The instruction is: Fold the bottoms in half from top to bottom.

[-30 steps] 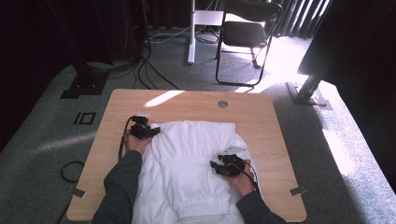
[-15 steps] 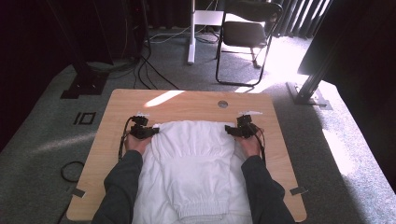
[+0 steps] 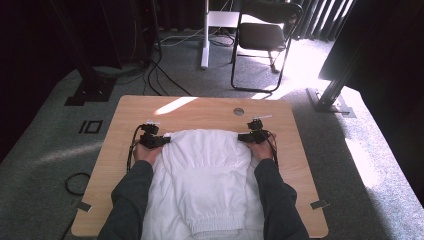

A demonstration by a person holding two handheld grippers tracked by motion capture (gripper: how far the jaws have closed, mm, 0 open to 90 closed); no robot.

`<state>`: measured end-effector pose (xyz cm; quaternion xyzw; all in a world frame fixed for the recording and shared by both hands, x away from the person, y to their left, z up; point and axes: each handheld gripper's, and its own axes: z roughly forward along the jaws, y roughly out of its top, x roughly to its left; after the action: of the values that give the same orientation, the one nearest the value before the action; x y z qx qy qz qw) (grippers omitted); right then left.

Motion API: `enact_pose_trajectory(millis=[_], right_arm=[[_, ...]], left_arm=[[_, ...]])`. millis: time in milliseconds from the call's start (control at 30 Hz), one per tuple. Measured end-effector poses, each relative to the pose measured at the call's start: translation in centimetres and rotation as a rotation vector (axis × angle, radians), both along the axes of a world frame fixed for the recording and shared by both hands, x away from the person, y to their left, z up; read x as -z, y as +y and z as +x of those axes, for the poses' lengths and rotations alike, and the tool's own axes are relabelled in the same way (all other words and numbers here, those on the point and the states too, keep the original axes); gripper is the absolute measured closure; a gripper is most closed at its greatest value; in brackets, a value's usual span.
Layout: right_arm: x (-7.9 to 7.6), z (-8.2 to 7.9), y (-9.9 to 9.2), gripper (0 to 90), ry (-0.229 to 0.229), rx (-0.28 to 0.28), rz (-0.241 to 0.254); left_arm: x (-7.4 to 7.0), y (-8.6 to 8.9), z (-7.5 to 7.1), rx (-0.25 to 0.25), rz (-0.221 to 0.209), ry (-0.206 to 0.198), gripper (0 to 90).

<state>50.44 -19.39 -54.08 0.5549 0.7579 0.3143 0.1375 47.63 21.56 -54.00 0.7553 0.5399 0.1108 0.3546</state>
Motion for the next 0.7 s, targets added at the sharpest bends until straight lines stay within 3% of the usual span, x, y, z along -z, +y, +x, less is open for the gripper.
enact_pose_trajectory(millis=[67, 133, 167, 233, 300, 333, 367, 433, 567, 633, 700], right_arm=[[-0.2, -0.3, 0.2, 65.7, 0.01, -0.021, -0.007], [-0.3, -0.3, 0.1, 81.8, 0.059, -0.02, 0.039], [-0.3, -0.3, 0.0, 84.2, 0.072, -0.017, 0.059], [-0.8, -0.6, 0.0, 85.4, 0.056, -0.028, 0.042], [-1.8, -1.1, -0.3, 85.9, 0.0, -0.038, 0.031], [-3.0, -1.4, -0.9, 85.9, -0.039, -0.03, 0.056], [-4.1, -1.5, -1.5, 86.0, -0.078, -0.025, 0.083], [-5.7, -1.8, -2.1, 85.9, -0.134, -0.025, 0.103], [-9.8, -2.9, -3.1, 85.9, -0.28, -0.028, 0.133], [-11.5, -3.7, -3.8, 85.9, -0.346, -0.026, 0.171], [-12.5, -4.6, -4.4, 85.8, -0.367, -0.045, 0.204]], left_arm=[[-0.1, -0.1, 0.0, 0.0, 0.004, 0.004, 78.5], [-0.2, -0.2, -0.2, 0.0, 0.01, 0.002, 80.6], [-0.4, -0.3, -0.3, -0.002, 0.005, -0.003, 81.6], [-0.9, -0.1, -0.6, 0.005, -0.008, -0.022, 82.7], [-2.6, 0.7, -0.8, -0.001, -0.097, -0.067, 83.2], [-2.6, 0.7, -0.8, -0.001, -0.097, -0.067, 83.4], [-3.7, 0.9, -0.9, 0.002, -0.133, -0.09, 83.5], [-6.5, 0.7, -1.3, 0.017, -0.175, -0.174, 83.6], [-10.3, 0.5, -1.8, 0.038, -0.227, -0.282, 83.6], [-11.9, 0.5, -2.4, 0.054, -0.253, -0.325, 83.5], [-12.6, 0.5, -3.2, 0.078, -0.242, -0.341, 83.5]])
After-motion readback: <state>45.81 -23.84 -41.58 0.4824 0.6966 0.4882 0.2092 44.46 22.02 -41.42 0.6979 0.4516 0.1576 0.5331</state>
